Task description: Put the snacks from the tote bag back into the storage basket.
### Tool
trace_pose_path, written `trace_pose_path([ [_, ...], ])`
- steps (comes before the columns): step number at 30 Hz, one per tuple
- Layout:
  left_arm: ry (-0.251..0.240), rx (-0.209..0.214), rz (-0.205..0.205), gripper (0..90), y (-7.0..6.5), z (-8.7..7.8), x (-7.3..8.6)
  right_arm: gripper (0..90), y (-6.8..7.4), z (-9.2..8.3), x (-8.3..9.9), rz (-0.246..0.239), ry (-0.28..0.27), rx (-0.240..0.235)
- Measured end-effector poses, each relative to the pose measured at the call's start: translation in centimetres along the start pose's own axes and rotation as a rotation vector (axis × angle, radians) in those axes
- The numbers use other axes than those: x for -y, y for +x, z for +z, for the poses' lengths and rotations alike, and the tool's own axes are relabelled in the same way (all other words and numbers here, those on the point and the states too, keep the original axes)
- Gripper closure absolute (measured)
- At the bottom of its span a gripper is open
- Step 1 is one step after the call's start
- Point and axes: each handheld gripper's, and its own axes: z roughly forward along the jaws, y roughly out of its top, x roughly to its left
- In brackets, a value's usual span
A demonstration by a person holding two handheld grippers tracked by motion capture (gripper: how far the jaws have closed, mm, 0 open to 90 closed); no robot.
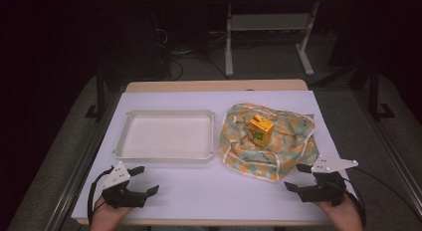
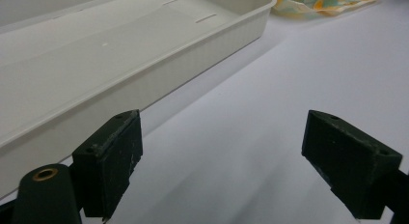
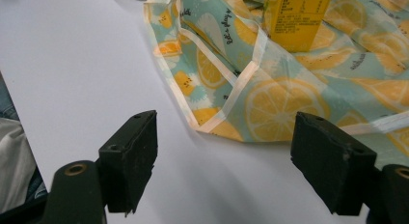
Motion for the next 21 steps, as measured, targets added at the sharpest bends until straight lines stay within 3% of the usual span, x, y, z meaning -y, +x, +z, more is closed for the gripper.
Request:
trace_pose_path([
  [21, -0.001, 0.010, 0.002, 14.0, -0.01, -0.02, -0.04, 25.4, 0.42, 0.15, -0.38, -0.014, 0.008, 0.022],
])
